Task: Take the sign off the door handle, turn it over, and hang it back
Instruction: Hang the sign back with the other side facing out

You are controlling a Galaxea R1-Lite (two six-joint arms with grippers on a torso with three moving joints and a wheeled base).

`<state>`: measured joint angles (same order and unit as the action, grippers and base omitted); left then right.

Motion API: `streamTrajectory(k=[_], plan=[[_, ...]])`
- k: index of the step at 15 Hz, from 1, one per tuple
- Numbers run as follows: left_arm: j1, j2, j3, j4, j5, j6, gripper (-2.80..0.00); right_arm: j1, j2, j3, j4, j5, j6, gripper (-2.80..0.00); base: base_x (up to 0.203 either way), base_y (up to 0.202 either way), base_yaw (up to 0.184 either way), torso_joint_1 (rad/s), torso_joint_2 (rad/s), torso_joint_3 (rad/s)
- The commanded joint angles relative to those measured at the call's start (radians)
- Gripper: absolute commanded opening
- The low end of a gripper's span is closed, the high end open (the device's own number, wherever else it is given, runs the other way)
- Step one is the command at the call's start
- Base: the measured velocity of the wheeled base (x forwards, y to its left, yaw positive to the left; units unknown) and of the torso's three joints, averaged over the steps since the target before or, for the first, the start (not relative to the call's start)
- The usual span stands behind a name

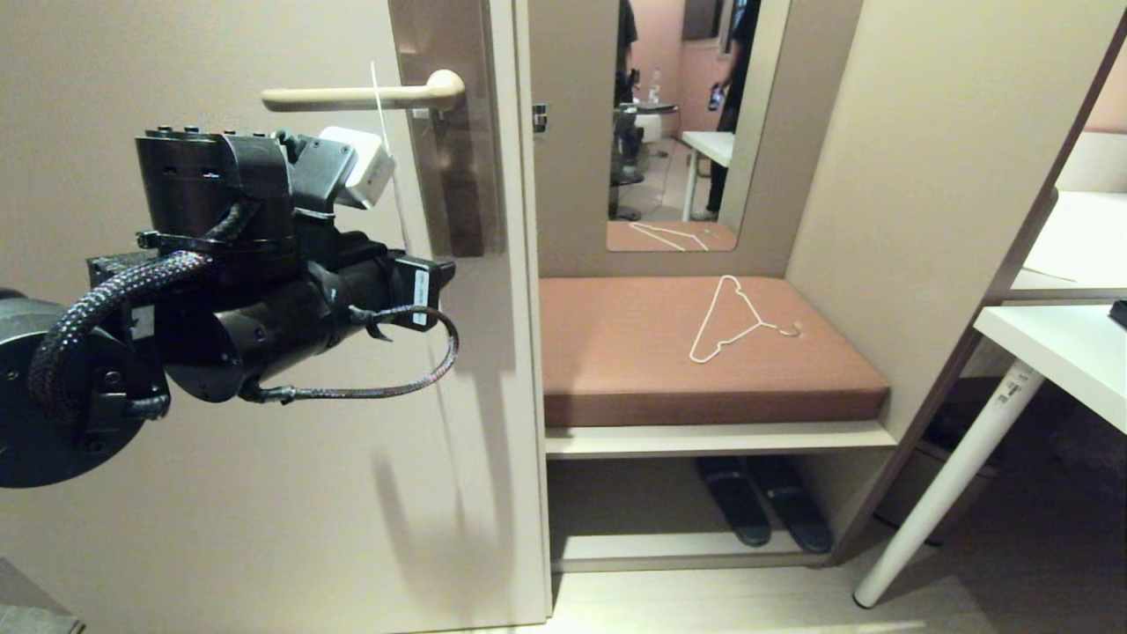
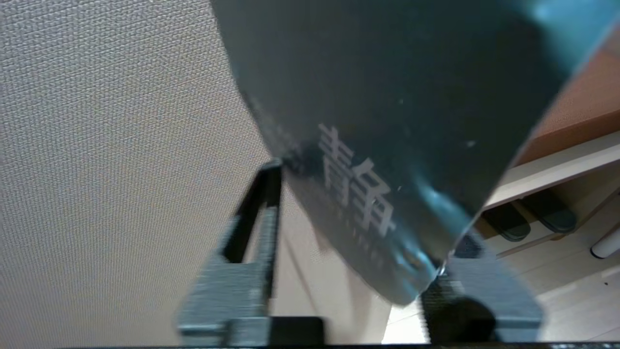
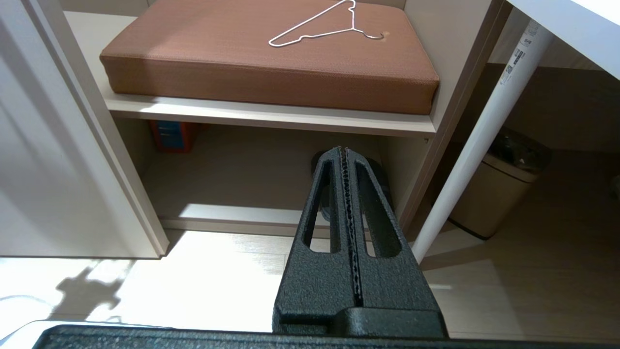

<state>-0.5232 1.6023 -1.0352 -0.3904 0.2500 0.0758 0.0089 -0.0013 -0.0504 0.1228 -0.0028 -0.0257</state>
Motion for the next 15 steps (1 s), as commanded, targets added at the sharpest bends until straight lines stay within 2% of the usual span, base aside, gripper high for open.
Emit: streamTrajectory(k=[1, 6, 12, 15], plan=[[0.000, -0.005, 0.001, -0.002, 0.002, -0.002, 0.00, 0.000, 0.001, 0.000, 0.000, 0.000, 0.000, -2.80, 0.000, 0.000, 0.000, 0.000, 0.00, 0.000], [0.000, -0.060, 0.046, -0.002, 0.002, -0.002, 0.00, 0.000, 0.001, 0.000, 0.001, 0.000, 0.000, -2.80, 0.000, 0.000, 0.000, 0.000, 0.00, 0.000], [0.009, -0.242, 0.195, -0.001, -0.001, -0.007, 0.00, 0.000, 0.001, 0.000, 0.001, 0.000, 0.000, -2.80, 0.000, 0.000, 0.000, 0.000, 0.00, 0.000], [0.071, -0.295, 0.234, 0.001, -0.007, -0.007, 0.00, 0.000, 0.001, 0.000, 0.001, 0.000, 0.000, -2.80, 0.000, 0.000, 0.000, 0.000, 0.00, 0.000]])
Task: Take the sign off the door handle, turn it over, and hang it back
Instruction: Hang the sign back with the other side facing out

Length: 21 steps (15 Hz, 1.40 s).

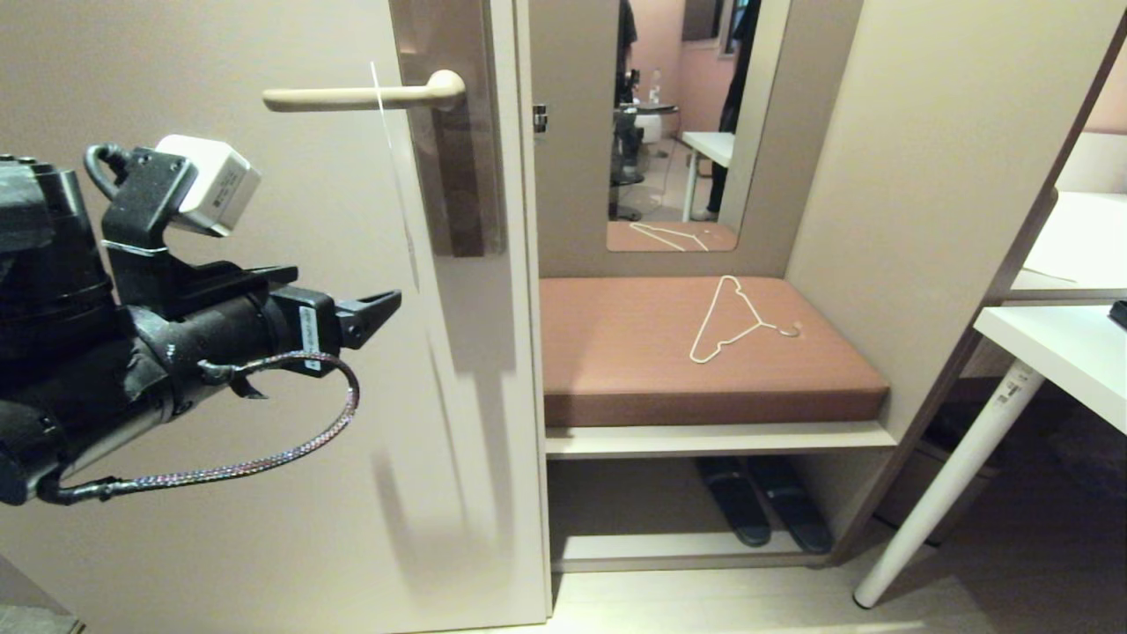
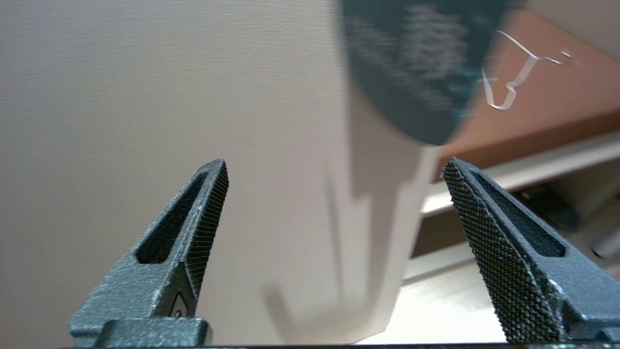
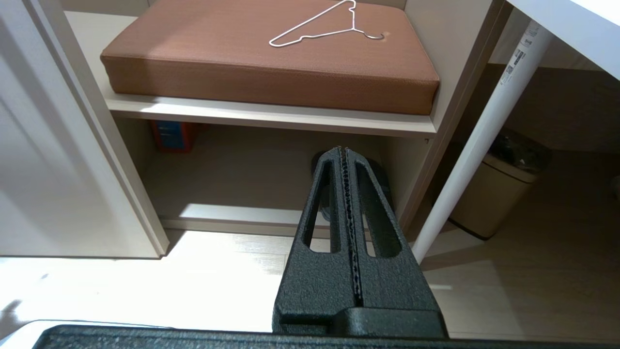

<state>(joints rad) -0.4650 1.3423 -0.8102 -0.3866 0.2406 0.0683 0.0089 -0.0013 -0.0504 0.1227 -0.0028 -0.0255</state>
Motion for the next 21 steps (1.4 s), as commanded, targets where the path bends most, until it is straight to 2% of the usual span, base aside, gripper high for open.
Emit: streamTrajectory(k=[1, 4, 9, 10, 21], plan=[[0.030, -0.040, 0.008, -0.003, -0.001, 0.001, 0.00, 0.000, 0.001, 0.000, 0.000, 0.000, -0.001, -2.80, 0.000, 0.000, 0.000, 0.000, 0.00, 0.000], [0.057, -0.037, 0.004, -0.003, -0.037, 0.001, 0.00, 0.000, 0.001, 0.000, 0.000, 0.000, -0.001, -2.80, 0.000, 0.000, 0.000, 0.000, 0.00, 0.000], [0.059, 0.003, -0.016, -0.006, -0.040, 0.001, 0.00, 0.000, 0.001, 0.000, 0.000, 0.000, -0.001, -2.80, 0.000, 0.000, 0.000, 0.000, 0.00, 0.000], [0.059, 0.015, -0.025, -0.006, -0.040, 0.001, -2.80, 0.000, 0.001, 0.000, 0.001, 0.000, -0.001, -2.80, 0.000, 0.000, 0.000, 0.000, 0.00, 0.000], [0.082, 0.187, -0.238, -0.006, -0.041, 0.003, -2.80, 0.000, 0.001, 0.000, 0.000, 0.000, -0.001, -2.80, 0.000, 0.000, 0.000, 0.000, 0.00, 0.000]])
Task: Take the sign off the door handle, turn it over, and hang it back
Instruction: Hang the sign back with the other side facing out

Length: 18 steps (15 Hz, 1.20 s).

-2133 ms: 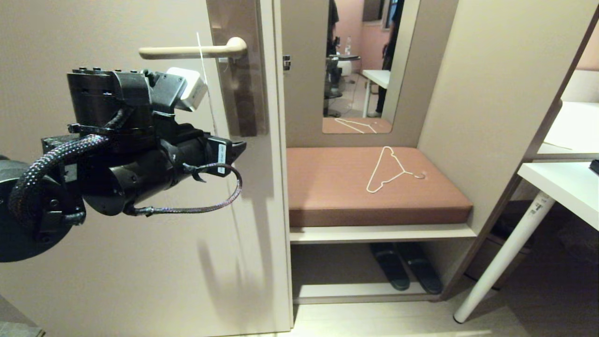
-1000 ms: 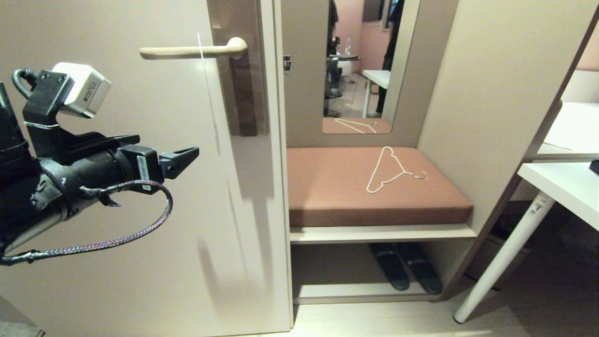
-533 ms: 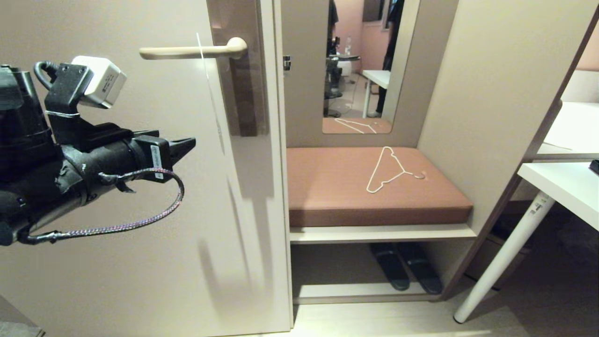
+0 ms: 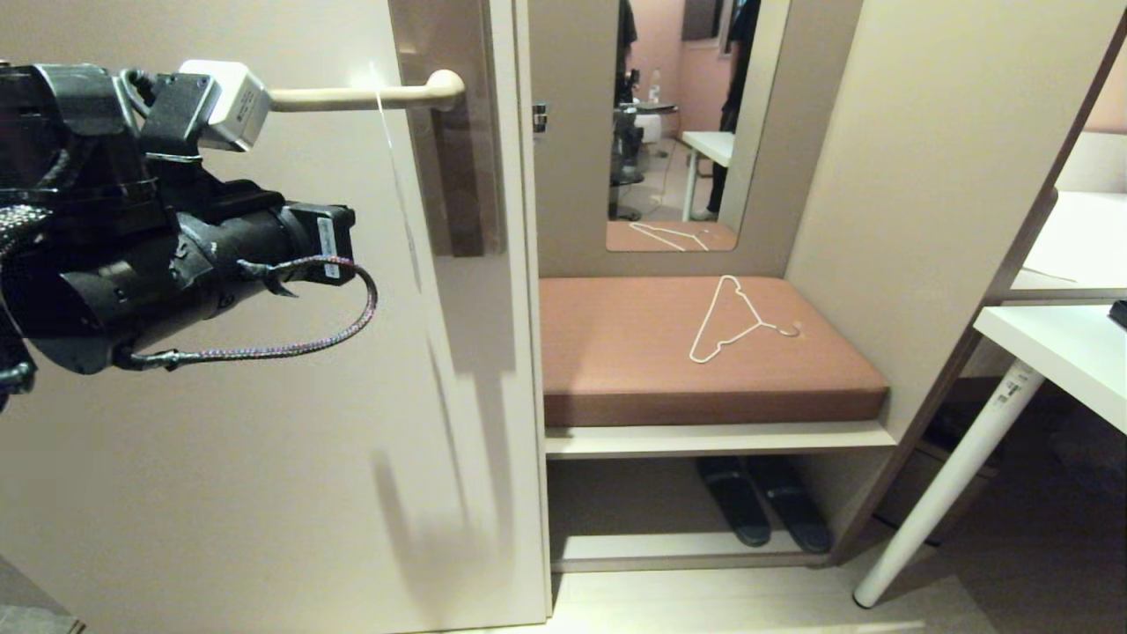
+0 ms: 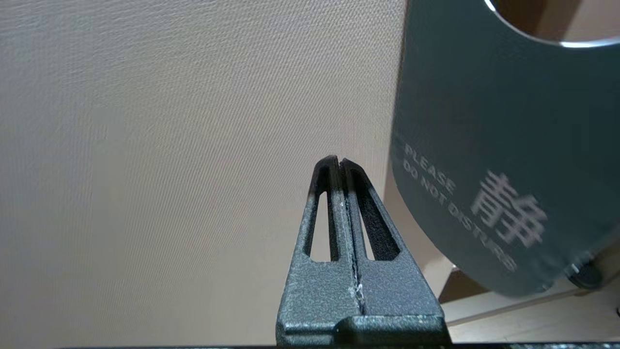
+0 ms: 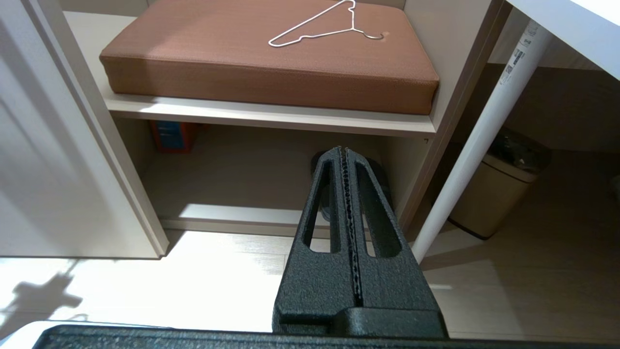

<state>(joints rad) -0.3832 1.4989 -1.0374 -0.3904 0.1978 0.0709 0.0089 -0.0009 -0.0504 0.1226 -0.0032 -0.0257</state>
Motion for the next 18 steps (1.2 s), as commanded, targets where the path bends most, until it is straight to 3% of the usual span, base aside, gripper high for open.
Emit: streamTrajectory(k=[1, 8, 14, 18], plan=[[0.000, 0.045, -0.024, -0.002, 0.002, 0.001, -2.80, 0.000, 0.001, 0.000, 0.001, 0.000, 0.000, -2.80, 0.000, 0.000, 0.000, 0.000, 0.00, 0.000], [-0.022, 0.134, -0.140, -0.002, 0.005, 0.009, -2.80, 0.000, 0.001, 0.000, 0.000, 0.000, 0.000, -2.80, 0.000, 0.000, 0.000, 0.000, 0.00, 0.000], [-0.094, 0.142, -0.153, -0.001, 0.008, 0.011, -2.80, 0.000, 0.001, 0.000, 0.000, 0.000, 0.000, -2.80, 0.000, 0.000, 0.000, 0.000, 0.00, 0.000], [-0.096, 0.163, -0.185, -0.002, 0.008, 0.012, -2.80, 0.000, 0.001, 0.000, 0.001, 0.000, 0.000, -2.80, 0.000, 0.000, 0.000, 0.000, 0.00, 0.000]])
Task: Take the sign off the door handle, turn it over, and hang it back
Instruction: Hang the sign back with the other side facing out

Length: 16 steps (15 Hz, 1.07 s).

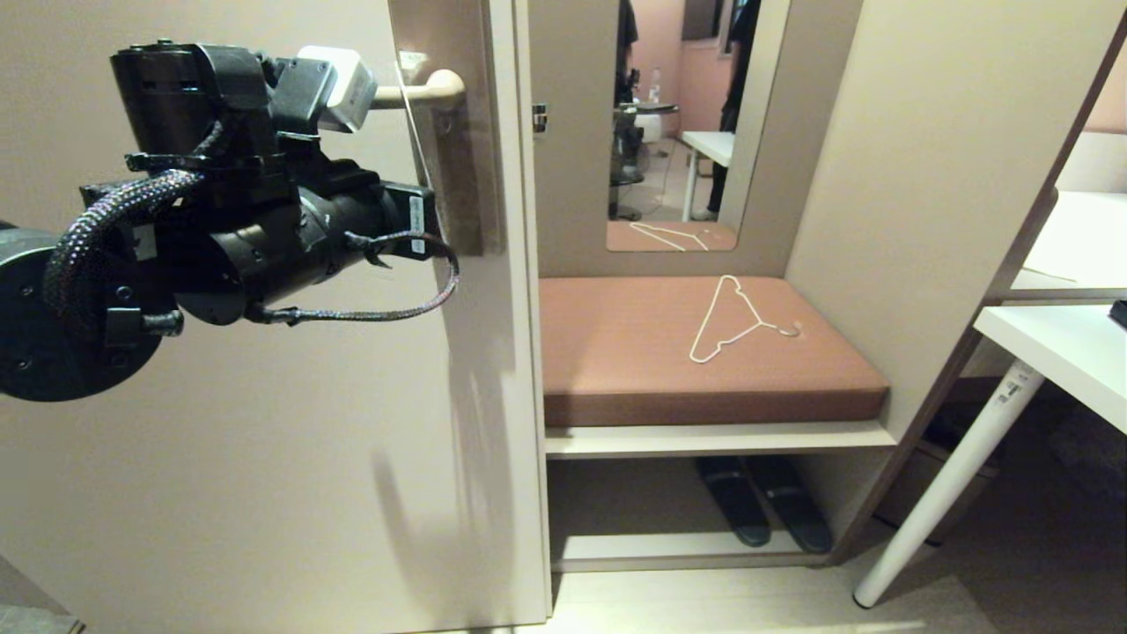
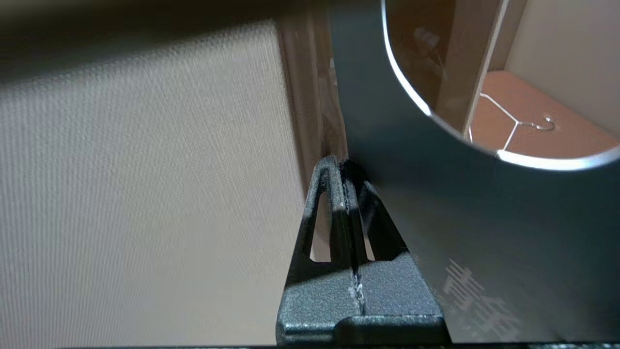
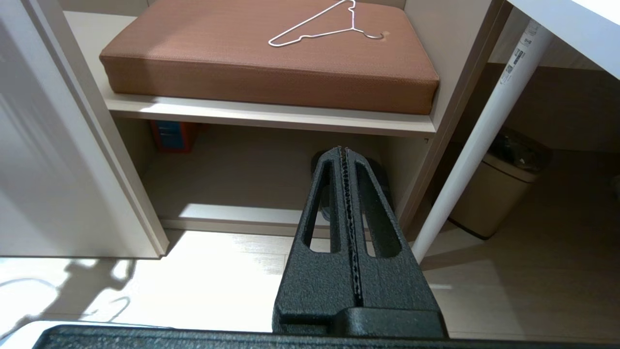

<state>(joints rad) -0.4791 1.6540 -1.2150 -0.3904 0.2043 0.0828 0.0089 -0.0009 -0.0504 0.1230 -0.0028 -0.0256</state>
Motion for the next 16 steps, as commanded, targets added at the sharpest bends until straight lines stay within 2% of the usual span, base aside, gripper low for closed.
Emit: streamTrajectory(k=[1, 5, 12, 16], plan=[[0.000, 0.018, -0.024, -0.002, 0.002, 0.000, -2.80, 0.000, 0.001, 0.000, 0.000, 0.000, 0.000, -2.80, 0.000, 0.000, 0.000, 0.000, 0.00, 0.000], [-0.014, 0.045, -0.091, -0.002, 0.003, 0.002, -2.80, 0.000, 0.001, 0.000, 0.000, 0.000, 0.000, -2.80, 0.000, 0.000, 0.000, 0.000, 0.00, 0.000], [-0.098, 0.023, -0.080, 0.001, 0.020, 0.002, -2.80, 0.000, 0.001, 0.000, 0.000, 0.000, 0.000, -2.80, 0.000, 0.000, 0.000, 0.000, 0.00, 0.000], [-0.110, -0.013, -0.039, 0.001, 0.037, 0.002, -2.80, 0.000, 0.001, 0.000, 0.001, 0.000, 0.000, -2.80, 0.000, 0.000, 0.000, 0.000, 0.00, 0.000]])
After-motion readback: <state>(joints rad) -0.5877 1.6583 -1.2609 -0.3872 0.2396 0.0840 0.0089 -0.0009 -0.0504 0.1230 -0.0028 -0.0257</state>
